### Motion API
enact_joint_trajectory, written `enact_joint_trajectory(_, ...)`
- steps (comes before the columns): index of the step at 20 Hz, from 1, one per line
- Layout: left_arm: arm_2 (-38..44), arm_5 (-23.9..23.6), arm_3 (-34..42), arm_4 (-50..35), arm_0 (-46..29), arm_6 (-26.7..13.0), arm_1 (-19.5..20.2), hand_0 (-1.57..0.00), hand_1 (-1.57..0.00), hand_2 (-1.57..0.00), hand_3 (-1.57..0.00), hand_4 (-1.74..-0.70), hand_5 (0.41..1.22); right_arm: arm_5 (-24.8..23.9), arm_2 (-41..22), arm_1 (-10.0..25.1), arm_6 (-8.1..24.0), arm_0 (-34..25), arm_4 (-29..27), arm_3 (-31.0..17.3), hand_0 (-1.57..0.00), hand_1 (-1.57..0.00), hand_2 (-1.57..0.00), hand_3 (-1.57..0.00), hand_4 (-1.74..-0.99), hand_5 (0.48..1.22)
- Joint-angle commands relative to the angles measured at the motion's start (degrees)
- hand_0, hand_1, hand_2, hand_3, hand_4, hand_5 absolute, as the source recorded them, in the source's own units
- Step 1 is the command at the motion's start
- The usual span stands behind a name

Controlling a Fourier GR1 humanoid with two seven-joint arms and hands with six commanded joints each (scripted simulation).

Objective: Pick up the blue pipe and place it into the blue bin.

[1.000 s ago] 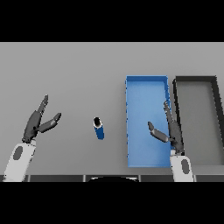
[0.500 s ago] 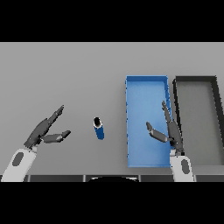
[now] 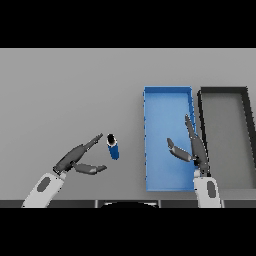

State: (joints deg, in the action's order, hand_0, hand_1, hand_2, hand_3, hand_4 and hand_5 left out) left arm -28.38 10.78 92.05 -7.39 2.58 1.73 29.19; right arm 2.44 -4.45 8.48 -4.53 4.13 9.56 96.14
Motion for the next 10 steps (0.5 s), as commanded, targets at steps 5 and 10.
enact_joint_trajectory(5, -1.7, -1.9, -5.1, 2.8, 2.6, 2.4, -6.0, 0.0, 0.0, 0.0, 0.0, -1.15, 0.46, 0.0, -0.1, 0.2, 0.0, 1.5, 0.2, 1.3, 0.0, 0.0, 0.0, 0.0, -1.201, 0.62)
enact_joint_trajectory(10, -2.7, -3.0, -11.3, 5.3, 6.9, 3.1, -10.7, 0.0, 0.0, 0.0, 0.0, -1.1, 0.448, 0.5, 0.9, 0.9, -0.6, 1.8, -1.1, 1.8, 0.0, 0.0, 0.0, 0.0, -1.215, 0.637)
